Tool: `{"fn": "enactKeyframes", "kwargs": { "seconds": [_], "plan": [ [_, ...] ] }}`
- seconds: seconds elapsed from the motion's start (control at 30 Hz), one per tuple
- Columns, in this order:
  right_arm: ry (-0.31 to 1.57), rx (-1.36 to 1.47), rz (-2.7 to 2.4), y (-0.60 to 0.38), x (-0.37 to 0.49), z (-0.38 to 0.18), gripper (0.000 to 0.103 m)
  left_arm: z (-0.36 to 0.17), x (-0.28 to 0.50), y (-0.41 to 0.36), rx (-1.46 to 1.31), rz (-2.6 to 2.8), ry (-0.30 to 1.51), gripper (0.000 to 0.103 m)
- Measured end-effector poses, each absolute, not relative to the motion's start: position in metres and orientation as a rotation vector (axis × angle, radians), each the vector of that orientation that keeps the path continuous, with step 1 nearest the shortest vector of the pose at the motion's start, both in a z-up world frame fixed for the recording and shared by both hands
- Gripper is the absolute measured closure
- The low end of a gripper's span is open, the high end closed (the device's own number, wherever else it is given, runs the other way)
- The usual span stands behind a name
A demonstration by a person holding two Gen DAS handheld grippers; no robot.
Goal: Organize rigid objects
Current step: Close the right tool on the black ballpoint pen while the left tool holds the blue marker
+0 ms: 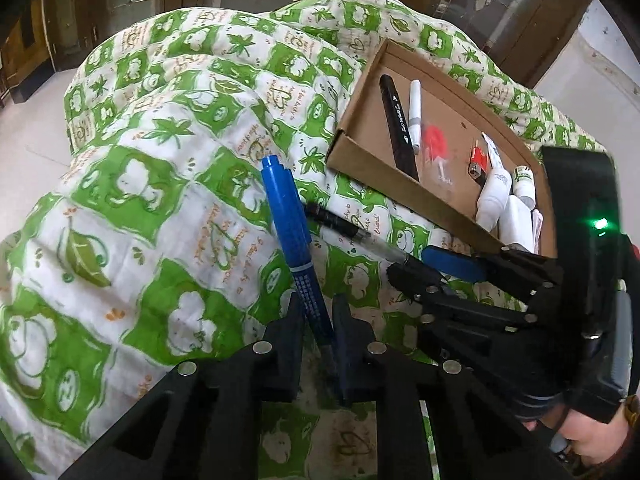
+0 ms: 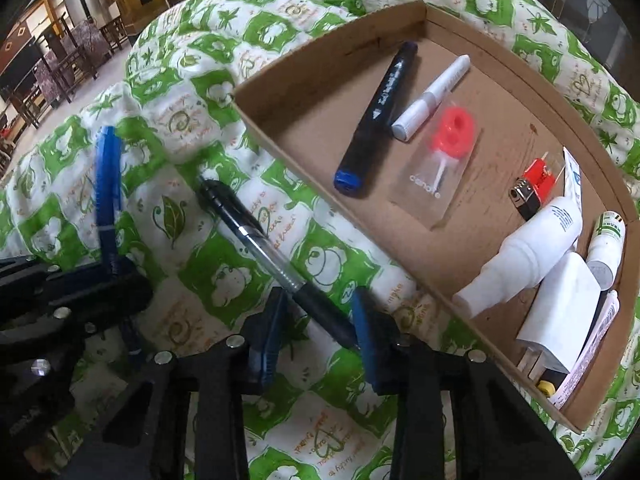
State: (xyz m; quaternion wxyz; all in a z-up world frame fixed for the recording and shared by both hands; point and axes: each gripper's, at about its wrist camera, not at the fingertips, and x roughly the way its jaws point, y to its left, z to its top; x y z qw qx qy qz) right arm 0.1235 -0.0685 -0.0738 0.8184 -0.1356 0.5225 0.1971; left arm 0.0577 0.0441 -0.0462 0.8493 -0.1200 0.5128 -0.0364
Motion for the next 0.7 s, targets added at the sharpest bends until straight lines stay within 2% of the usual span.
{"fn": "enactKeyframes", "kwargs": {
  "seconds": [0.1,0.17,0.3,0.43,0.63,0.7],
  "plan": [
    [1.120,-0.296,0.396,-0.072,0.121,-0.069,0.089,-0.047,0.060,0.040,-0.235,-0.084,1.071,0.089],
    [1.159,-0.282,0.398,-0.078,0.116,-0.066,0.091,-0.046,0.058,0.038,-0.230,-0.107,1.063,0.089],
    [1.301,-0.194,0.401,-0.099,0.102,-0.063,0.092,-0.044,0.058,0.029,-0.245,-0.177,1.067,0.094],
    [1.499,-0.021,0.390,-0.134,0.087,-0.072,0.092,-0.046,0.057,0.019,-0.295,-0.298,1.101,0.094],
    [1.551,-0.049,0.384,-0.147,0.065,-0.079,0.092,-0.051,0.063,0.017,-0.276,-0.233,1.108,0.094],
    [1.537,-0.048,0.388,-0.148,0.061,-0.079,0.087,-0.049,0.067,0.018,-0.259,-0.216,1.091,0.090]
  ]
}}
